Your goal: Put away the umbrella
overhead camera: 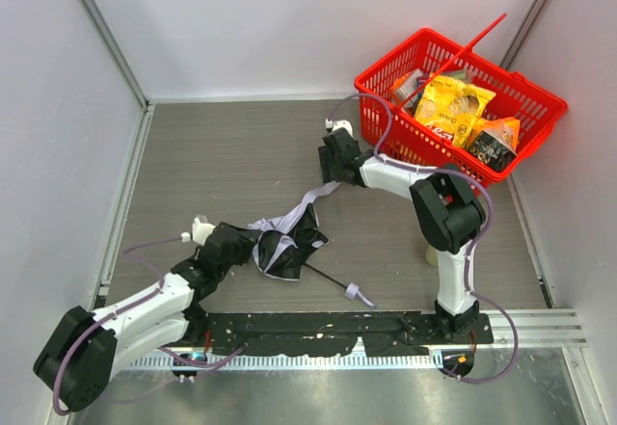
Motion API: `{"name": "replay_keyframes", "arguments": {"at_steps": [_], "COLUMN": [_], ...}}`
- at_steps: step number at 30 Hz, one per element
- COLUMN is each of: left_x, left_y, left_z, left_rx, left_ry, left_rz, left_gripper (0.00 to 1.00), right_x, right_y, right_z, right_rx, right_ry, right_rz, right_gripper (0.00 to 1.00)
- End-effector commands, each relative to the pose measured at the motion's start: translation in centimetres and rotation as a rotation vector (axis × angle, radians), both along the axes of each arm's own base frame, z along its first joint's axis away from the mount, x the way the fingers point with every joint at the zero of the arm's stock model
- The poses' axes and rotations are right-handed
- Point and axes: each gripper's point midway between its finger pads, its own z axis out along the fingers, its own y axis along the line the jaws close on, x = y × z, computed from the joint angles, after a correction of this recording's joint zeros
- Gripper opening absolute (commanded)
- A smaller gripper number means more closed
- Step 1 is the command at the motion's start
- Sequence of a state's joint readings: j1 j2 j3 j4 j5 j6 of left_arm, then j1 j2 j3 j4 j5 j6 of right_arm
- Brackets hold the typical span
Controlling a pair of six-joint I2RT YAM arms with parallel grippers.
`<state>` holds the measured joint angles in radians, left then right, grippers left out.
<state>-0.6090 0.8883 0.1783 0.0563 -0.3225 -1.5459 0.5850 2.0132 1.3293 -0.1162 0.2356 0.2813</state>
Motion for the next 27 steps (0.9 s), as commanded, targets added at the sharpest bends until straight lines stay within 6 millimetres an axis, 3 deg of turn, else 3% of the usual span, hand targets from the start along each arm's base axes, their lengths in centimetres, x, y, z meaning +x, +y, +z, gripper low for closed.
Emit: {"name": "replay_keyframes", "arguments": {"at_steps": [1,2,3,5,6,7,8,9,10,12,14,20,22,27], "left_x": [-1.1,-1.2,-1.3,-1.6,-1.7,-1.9,-2.1,-2.2,-2.3,-2.5,-2.7,-2.3,-2.2,-1.9], "left_y": [1.7,1.8,1.9,2.1,2.1,2.0,1.9,1.8,1.6,1.3,1.0,0.5,0.2,-0.5], "left_z": [-1.9,-2.0,-2.0,-2.2,-2.2,-2.3,-2.5,-2.7,-3.0,-3.5,-3.8,-3.9,-3.6,-2.9], "left_rx": [0.101,0.105,0.112,0.129,0.136,0.138,0.140,0.139,0.137,0.130,0.124,0.106,0.090,0.052], "left_ry": [0.085,0.102,0.120,0.161,0.177,0.198,0.222,0.240,0.262,0.301,0.335,0.361,0.370,0.379], "left_rz": [0.029,0.037,0.043,0.051,0.048,0.047,0.046,0.045,0.046,0.048,0.051,0.075,0.083,0.091], "left_gripper": [0.00,0.00,0.00,0.00,0.00,0.00,0.00,0.00,0.00,0.00,0.00,0.00,0.00,0.00], "right_x": [-1.5,-2.8,-3.9,-7.5,-9.1,-12.2,-15.1,-17.1,-19.5,-21.6,-22.6,-22.1,-22.2,-21.8], "right_y": [-5.0,-4.7,-4.6,-2.4,1.0,1.7,4.3,5.8,7.9,9.8,11.6,15.4,16.0,15.3], "right_z": [4.5,4.5,5.8,7.0,8.9,9.0,8.8,10.9,11.0,12.8,13.2,10.4,9.2,5.4], "right_rx": [-0.267,-0.241,-0.201,-0.098,-0.055,-0.047,-0.025,0.041,0.073,0.150,0.150,0.045,0.000,-0.119], "right_ry": [0.009,0.048,0.045,0.046,-0.048,-0.080,-0.154,-0.234,-0.308,-0.390,-0.416,-0.419,-0.398,-0.378], "right_rz": [-0.031,-0.018,-0.011,0.099,0.210,0.295,0.430,0.518,0.627,0.698,0.773,0.875,0.914,0.906], "right_gripper": [0.73,0.75,0.76,0.76,0.77,0.80,0.82,0.84,0.85,0.86,0.86,0.86,0.86,0.83]}}
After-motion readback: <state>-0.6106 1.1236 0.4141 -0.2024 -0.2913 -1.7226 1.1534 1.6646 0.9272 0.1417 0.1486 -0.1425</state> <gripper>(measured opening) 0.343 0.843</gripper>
